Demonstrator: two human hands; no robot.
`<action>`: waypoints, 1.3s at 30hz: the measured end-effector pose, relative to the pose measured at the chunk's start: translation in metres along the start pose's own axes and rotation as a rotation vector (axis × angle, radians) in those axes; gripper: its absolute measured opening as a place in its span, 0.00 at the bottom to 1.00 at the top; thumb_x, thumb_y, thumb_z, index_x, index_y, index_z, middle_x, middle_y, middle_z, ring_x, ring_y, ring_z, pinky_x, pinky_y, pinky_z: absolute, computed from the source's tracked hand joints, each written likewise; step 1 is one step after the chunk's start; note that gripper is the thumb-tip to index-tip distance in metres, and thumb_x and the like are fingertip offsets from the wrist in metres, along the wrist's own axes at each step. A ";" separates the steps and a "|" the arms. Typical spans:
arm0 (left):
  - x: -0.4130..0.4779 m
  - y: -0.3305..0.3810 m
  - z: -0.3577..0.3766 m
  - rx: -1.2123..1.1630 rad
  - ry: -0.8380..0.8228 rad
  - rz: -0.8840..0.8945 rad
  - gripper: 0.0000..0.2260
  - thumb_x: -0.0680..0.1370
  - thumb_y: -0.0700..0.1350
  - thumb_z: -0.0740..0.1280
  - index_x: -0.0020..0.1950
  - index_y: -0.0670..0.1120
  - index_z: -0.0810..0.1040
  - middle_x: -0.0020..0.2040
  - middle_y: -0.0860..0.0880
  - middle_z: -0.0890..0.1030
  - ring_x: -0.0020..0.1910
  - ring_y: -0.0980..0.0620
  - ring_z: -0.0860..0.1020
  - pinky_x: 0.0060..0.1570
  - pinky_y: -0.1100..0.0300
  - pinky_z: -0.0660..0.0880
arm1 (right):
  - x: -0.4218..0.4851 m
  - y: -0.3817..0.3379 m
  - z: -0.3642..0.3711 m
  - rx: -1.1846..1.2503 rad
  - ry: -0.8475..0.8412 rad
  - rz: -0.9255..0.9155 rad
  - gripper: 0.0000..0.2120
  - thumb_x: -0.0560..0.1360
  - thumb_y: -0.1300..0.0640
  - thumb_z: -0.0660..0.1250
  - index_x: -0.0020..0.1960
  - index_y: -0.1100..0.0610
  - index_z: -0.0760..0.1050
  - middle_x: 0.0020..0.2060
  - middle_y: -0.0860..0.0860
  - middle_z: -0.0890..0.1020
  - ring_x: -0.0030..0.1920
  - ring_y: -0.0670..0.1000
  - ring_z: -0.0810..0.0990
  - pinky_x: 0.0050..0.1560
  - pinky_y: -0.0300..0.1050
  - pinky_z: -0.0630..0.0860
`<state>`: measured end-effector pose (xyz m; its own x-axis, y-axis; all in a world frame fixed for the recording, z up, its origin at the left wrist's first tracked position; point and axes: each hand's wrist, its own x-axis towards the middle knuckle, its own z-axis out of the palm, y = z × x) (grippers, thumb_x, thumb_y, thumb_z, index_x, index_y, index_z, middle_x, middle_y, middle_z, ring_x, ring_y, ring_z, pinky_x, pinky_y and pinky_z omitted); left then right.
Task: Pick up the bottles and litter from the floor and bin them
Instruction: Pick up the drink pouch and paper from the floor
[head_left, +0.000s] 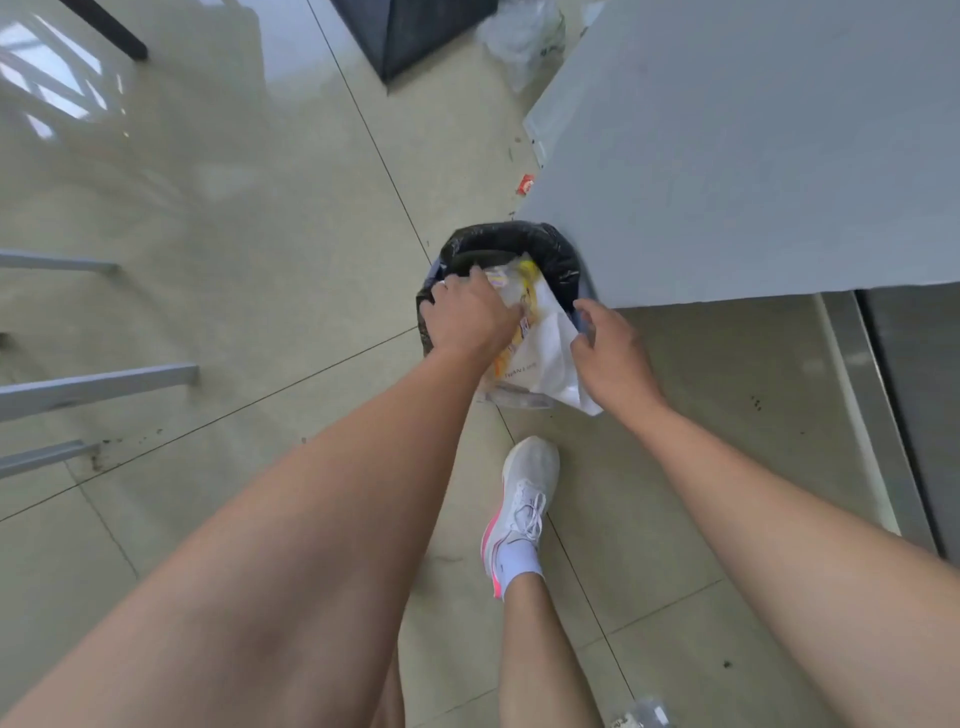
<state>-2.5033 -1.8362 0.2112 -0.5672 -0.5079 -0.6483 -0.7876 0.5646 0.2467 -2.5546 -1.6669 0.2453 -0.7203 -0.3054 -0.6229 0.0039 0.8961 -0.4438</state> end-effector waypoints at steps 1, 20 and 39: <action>0.007 0.001 0.005 0.036 0.011 -0.005 0.35 0.75 0.68 0.65 0.73 0.47 0.69 0.70 0.40 0.74 0.71 0.38 0.70 0.67 0.42 0.67 | -0.002 0.004 0.001 -0.001 0.001 -0.015 0.24 0.81 0.61 0.59 0.77 0.54 0.69 0.72 0.52 0.74 0.71 0.53 0.73 0.68 0.47 0.70; -0.252 0.015 -0.250 0.250 0.116 0.569 0.33 0.81 0.62 0.58 0.82 0.47 0.57 0.82 0.45 0.59 0.79 0.44 0.60 0.73 0.44 0.63 | -0.240 -0.131 -0.176 -0.133 0.281 0.049 0.27 0.80 0.55 0.63 0.77 0.59 0.66 0.73 0.57 0.71 0.72 0.60 0.69 0.71 0.57 0.68; -0.718 0.210 -0.101 1.130 -0.290 1.736 0.40 0.82 0.63 0.57 0.84 0.42 0.44 0.84 0.44 0.45 0.83 0.44 0.50 0.78 0.45 0.58 | -0.826 0.106 -0.192 0.367 0.833 1.204 0.30 0.78 0.52 0.64 0.77 0.60 0.64 0.68 0.61 0.72 0.67 0.64 0.71 0.61 0.59 0.72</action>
<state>-2.2859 -1.4185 0.8020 -0.2540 0.8888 -0.3814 0.9123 0.3512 0.2107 -2.0923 -1.2583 0.8364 -0.3365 0.9094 -0.2444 0.9390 0.3046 -0.1596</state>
